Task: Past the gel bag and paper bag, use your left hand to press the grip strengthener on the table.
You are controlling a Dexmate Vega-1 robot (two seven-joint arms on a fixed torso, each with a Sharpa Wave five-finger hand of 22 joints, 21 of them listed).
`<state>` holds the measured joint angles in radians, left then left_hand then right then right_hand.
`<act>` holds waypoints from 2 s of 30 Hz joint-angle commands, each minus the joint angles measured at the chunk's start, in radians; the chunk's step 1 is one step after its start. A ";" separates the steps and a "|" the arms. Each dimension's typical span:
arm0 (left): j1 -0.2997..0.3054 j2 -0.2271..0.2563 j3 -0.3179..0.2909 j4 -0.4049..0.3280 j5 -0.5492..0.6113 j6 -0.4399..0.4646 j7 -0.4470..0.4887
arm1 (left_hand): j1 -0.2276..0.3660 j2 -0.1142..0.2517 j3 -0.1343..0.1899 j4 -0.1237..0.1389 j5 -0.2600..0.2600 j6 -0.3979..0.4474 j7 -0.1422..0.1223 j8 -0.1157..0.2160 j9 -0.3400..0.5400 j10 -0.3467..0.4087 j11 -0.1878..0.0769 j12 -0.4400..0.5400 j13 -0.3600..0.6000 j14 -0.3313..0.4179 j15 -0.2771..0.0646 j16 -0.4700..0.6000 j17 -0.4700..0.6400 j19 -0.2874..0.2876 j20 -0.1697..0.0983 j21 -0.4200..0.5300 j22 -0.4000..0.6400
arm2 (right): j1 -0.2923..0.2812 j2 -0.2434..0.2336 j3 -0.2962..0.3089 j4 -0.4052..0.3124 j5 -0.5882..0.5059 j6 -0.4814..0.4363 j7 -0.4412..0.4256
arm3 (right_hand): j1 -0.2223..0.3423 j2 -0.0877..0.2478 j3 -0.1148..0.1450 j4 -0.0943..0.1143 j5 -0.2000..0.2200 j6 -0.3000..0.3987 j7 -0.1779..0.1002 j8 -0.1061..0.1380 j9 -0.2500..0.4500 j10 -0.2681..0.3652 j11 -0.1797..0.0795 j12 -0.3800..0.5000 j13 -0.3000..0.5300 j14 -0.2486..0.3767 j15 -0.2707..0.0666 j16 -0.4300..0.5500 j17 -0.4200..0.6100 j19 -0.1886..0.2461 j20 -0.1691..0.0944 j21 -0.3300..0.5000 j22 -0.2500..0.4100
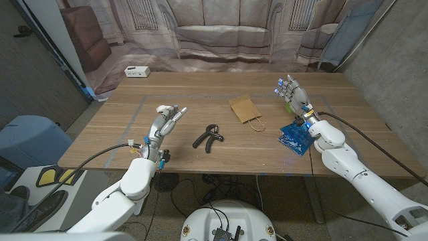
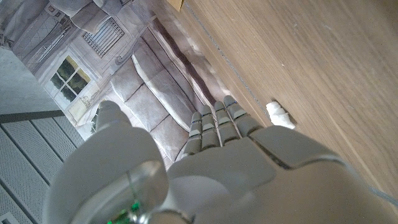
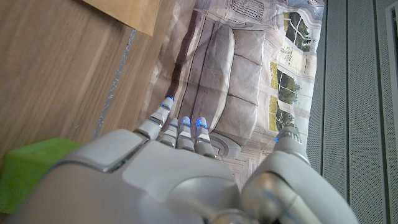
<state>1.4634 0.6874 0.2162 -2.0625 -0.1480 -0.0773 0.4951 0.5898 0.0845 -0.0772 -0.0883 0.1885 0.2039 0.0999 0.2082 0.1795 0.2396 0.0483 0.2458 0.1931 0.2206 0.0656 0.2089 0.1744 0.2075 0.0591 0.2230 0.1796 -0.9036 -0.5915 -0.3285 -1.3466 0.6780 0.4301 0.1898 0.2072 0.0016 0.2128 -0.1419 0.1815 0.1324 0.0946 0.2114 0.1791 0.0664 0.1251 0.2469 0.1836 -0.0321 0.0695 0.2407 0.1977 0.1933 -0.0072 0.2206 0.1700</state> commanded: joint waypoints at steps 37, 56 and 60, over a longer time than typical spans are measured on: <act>-0.154 0.168 0.232 -0.390 0.350 0.981 0.009 | 0.051 -0.023 0.008 -0.041 -0.007 0.051 -0.022 0.005 0.004 0.038 -0.022 0.003 0.008 0.039 -0.003 -0.006 0.005 0.027 0.017 0.000 0.004 | -0.110 -0.030 0.054 -0.080 0.024 0.032 -0.036 | 0.012 0.000 0.003 0.004 0.004 0.022 -0.001 -0.004 0.005 0.019 0.006 -0.012 0.005 0.022 0.004 -0.005 0.005 0.017 0.007 -0.011 0.002; -0.466 0.268 0.535 -0.438 0.431 1.274 -0.147 | 0.068 -0.030 0.013 -0.050 -0.006 0.028 -0.030 -0.008 0.005 0.039 -0.039 -0.001 0.009 0.046 -0.008 -0.009 0.004 0.029 0.021 -0.003 0.004 | -0.120 -0.030 0.063 -0.076 0.034 0.037 -0.034 | 0.013 0.001 0.002 0.005 0.004 0.024 -0.003 -0.006 0.005 0.021 0.005 -0.016 0.005 0.025 0.003 -0.007 0.005 0.019 0.008 -0.013 0.002; -0.549 0.283 0.617 -0.445 0.442 1.327 -0.194 | 0.073 -0.032 0.014 -0.053 -0.005 0.028 -0.032 -0.008 0.005 0.040 -0.042 -0.002 0.009 0.049 -0.011 -0.008 0.004 0.034 0.025 -0.002 0.004 | -0.117 -0.029 0.063 -0.071 0.037 0.037 -0.029 | 0.013 0.001 0.001 0.005 0.004 0.024 -0.002 -0.007 0.005 0.022 0.005 -0.017 0.005 0.026 0.003 -0.007 0.006 0.019 0.008 -0.014 0.002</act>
<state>1.0879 0.9224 0.6621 -2.4858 0.2614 1.1208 0.3938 0.6557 0.0528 -0.0657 -0.1328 0.1847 0.2348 0.0673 0.2031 0.1791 0.2769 0.0140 0.2458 0.1980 0.2612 0.0568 0.2038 0.1744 0.2326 0.0843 0.2230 0.1793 -1.0197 -0.6214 -0.2688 -1.4243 0.7079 0.4670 0.1560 0.2071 0.0016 0.2128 -0.1420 0.1815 0.1464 0.0910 0.2071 0.1791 0.0822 0.1268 0.2352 0.1835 -0.0123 0.0680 0.2360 0.1976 0.2021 0.0018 0.2120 0.1698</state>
